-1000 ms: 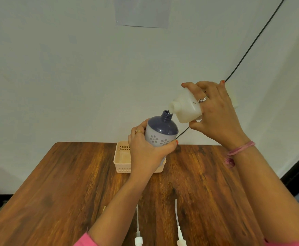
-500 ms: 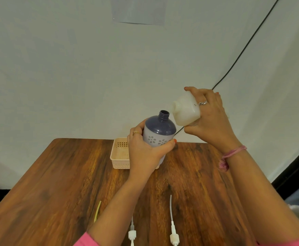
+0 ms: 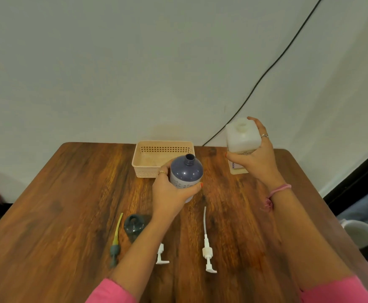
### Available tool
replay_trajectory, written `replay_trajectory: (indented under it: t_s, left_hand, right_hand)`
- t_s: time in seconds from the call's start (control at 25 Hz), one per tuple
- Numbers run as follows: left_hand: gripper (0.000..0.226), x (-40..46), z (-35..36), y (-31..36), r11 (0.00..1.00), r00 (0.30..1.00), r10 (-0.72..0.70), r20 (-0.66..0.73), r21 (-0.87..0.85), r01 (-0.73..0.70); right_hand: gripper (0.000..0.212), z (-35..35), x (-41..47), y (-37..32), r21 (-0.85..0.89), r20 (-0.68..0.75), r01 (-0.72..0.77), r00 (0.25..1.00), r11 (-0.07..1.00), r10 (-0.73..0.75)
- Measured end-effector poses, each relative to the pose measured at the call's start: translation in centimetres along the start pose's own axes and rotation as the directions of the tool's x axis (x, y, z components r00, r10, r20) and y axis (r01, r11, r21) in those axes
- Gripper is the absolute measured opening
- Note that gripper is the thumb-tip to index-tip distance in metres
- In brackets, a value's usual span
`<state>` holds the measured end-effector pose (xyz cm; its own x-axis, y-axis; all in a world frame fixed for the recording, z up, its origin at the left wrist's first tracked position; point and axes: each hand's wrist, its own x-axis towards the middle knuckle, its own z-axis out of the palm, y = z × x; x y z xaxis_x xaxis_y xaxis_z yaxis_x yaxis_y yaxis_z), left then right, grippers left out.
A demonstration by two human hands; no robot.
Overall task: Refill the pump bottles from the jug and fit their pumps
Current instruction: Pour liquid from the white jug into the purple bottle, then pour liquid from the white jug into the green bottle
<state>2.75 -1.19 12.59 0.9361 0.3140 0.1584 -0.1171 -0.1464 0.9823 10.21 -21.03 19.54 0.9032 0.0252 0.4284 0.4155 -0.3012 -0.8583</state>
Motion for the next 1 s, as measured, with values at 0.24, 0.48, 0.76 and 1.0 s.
replay_trajectory:
  t_s: [0.24,0.48,0.76,1.0]
  left_hand:
    - [0.083,-2.6,1.0,-5.5,0.993,0.994,-0.107,0.006,0.058,0.107]
    - [0.076,-4.4,1.9,-9.5,0.982,0.982,-0.179,0.059,0.072,0.175]
    - [0.075,-5.7,2.3,-13.3,0.949,0.955,-0.294,0.035,0.127,0.288]
    - [0.097,-5.7,2.1,-14.3,0.928,0.942,-0.331,0.049,0.199,0.316]
  right_hand:
    - [0.089,0.1,-3.5,4.2,0.074,-0.024,-0.098,0.995,0.992,0.100]
    - [0.089,0.5,-6.9,6.2,0.088,-0.028,-0.175,0.984,0.981,0.178]
    - [0.092,0.3,-9.8,7.8,0.027,-0.009,-0.212,0.977,0.977,0.212]
    - [0.090,0.3,-10.6,8.5,0.003,-0.008,-0.234,0.972,0.972,0.234]
